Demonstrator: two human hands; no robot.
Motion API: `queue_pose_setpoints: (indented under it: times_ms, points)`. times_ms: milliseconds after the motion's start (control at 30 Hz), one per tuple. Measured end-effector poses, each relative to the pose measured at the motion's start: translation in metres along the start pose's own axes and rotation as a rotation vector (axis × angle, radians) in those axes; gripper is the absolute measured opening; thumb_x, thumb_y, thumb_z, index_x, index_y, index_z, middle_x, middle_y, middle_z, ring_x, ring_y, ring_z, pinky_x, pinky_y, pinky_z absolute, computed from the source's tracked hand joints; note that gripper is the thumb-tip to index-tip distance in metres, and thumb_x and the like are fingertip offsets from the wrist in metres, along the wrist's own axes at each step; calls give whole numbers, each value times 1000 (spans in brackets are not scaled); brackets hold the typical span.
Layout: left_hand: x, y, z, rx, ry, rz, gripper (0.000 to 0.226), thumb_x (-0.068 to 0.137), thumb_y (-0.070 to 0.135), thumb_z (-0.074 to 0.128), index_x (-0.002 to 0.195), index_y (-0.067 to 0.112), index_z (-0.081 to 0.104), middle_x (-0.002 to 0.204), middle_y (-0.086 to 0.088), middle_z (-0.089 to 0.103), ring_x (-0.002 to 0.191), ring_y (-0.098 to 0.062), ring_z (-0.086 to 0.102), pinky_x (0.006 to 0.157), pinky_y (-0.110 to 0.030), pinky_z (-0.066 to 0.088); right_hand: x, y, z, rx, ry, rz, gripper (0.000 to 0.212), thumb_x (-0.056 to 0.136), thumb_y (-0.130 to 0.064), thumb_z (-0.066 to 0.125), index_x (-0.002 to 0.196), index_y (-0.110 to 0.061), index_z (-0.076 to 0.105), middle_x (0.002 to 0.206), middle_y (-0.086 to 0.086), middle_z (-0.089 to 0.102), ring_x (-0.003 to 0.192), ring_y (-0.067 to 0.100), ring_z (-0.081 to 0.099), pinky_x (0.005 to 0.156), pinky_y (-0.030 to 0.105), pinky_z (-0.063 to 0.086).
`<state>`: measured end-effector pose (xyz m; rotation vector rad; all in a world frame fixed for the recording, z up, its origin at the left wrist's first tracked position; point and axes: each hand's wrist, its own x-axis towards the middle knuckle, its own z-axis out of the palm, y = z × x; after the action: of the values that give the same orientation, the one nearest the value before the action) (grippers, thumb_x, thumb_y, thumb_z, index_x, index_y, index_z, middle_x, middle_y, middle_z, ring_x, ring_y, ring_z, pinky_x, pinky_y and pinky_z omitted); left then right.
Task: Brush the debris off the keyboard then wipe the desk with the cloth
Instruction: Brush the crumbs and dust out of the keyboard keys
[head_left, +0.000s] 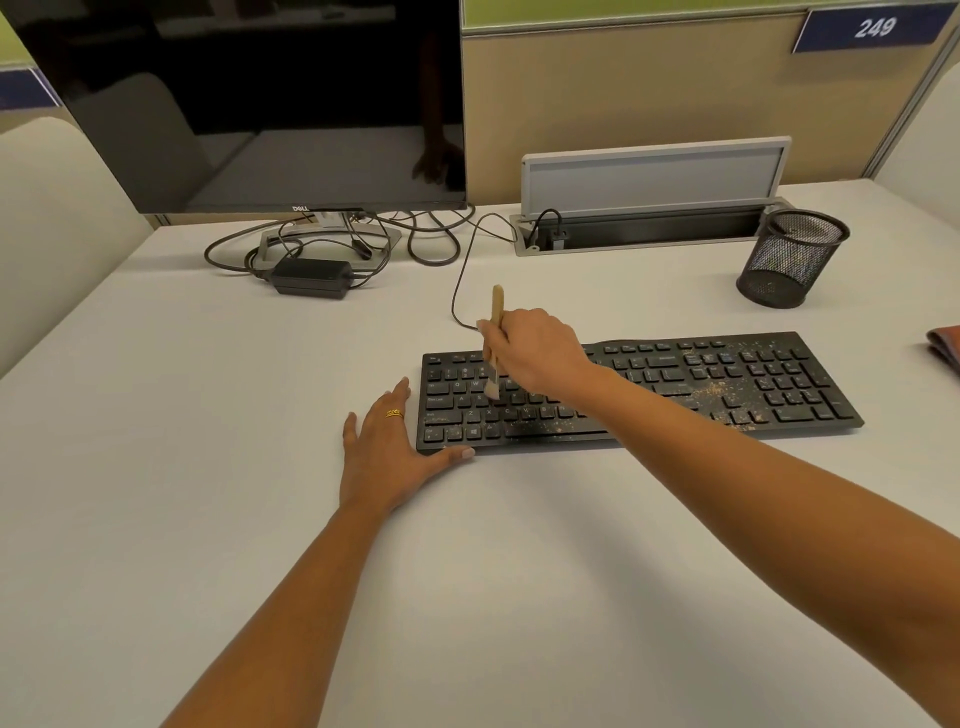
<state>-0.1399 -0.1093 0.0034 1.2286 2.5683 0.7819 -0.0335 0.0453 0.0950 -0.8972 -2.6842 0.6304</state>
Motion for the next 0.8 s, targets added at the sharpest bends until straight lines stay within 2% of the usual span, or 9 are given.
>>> queue_pose_setpoints:
  times_ms: [67,200,367,533,633,800]
  points:
    - [0,0,0,-2,3,1,126,49,84,53,152,21,15,154,4,31,143,-10,22,119,-41,-1,-2,0,3,-19,14,-24,50,101,-38,28,91,-7,66,86,8,68,81,28,63,76,38,49]
    - [0,-2,0,-4,1,-2,126,50,84,54,152,21,15,154,4,31,143,-10,22,119,-41,-1,-3,-4,5,-64,-94,-43,47,101,-35,28,90,-7,64,82,8,64,80,28,62,76,37,48]
    - [1,0,0,1,0,3,127,49,84,52,152,20,15,154,4,30,143,-10,22,119,-42,0,-6,-10,3,60,-130,-117,46,101,-38,31,82,-14,65,82,3,67,78,21,61,77,35,48]
    - [0,0,-1,0,-3,1,127,48,84,51,152,20,15,154,5,31,143,-10,22,119,-42,0,-5,-5,0,-173,-105,-87,44,101,-37,29,90,-11,63,77,2,58,74,22,54,67,31,39]
    - [-1,1,-1,-6,2,3,127,49,84,52,152,20,15,154,5,31,143,-10,22,119,-41,-1,-2,0,-5,-274,-67,-52,37,101,-35,29,86,-12,54,67,-1,47,71,22,49,64,30,33]
    - [0,1,-2,-7,4,3,127,48,84,52,152,20,16,154,4,31,143,-10,22,119,-41,0,-3,1,-2,-59,55,-21,51,100,-40,28,92,-7,66,84,7,68,79,26,62,74,36,49]
